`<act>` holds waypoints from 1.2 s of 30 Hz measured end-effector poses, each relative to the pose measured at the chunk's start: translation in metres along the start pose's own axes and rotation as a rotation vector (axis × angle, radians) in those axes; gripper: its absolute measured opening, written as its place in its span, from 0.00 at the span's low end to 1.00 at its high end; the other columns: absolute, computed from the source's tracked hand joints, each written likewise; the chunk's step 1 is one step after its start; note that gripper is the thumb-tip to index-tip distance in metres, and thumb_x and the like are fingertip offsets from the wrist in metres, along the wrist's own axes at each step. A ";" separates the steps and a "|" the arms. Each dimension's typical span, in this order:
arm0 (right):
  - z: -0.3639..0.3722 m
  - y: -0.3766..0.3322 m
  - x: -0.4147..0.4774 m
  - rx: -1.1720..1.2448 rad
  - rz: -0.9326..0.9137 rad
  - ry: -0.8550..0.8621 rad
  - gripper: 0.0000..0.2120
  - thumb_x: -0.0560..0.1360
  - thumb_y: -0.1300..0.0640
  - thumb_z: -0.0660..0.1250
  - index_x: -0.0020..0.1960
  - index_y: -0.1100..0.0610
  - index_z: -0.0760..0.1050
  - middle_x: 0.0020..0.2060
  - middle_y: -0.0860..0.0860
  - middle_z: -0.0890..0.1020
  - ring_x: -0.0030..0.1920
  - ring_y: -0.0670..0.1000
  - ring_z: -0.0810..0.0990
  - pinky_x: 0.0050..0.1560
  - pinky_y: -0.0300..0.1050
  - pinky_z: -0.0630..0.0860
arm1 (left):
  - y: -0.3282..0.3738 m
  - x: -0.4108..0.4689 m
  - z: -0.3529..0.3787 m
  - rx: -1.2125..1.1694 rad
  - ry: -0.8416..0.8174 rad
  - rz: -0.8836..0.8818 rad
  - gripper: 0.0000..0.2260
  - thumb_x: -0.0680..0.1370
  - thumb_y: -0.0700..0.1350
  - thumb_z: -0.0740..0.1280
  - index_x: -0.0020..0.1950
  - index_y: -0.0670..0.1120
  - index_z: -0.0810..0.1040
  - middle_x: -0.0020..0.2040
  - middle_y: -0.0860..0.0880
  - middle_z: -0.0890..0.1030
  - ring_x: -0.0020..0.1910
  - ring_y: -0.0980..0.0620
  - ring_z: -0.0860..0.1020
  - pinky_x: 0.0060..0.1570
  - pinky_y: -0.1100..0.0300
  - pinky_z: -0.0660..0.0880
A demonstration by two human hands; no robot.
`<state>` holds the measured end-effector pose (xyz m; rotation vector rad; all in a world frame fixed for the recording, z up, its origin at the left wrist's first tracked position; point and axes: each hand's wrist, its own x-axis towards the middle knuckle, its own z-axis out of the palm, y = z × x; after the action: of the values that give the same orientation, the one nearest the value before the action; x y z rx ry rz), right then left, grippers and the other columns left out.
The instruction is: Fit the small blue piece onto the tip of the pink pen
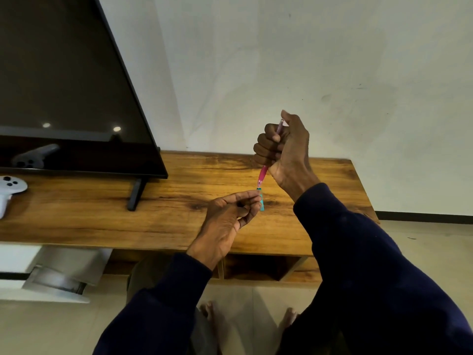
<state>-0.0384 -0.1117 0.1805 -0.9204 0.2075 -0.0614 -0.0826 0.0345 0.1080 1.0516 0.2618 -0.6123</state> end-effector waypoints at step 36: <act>-0.020 0.007 -0.002 0.138 -0.001 0.105 0.23 0.80 0.52 0.53 0.26 0.52 0.61 0.22 0.45 0.57 0.23 0.46 0.52 0.25 0.37 0.52 | -0.006 -0.007 0.006 -0.051 -0.015 -0.003 0.15 0.78 0.24 0.62 0.56 0.35 0.85 0.54 0.37 0.87 0.45 0.50 0.87 0.46 0.62 0.84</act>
<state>-0.0447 -0.1224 0.1635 -0.7808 0.2966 -0.1234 -0.0923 0.0296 0.1106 0.9976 0.2649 -0.6129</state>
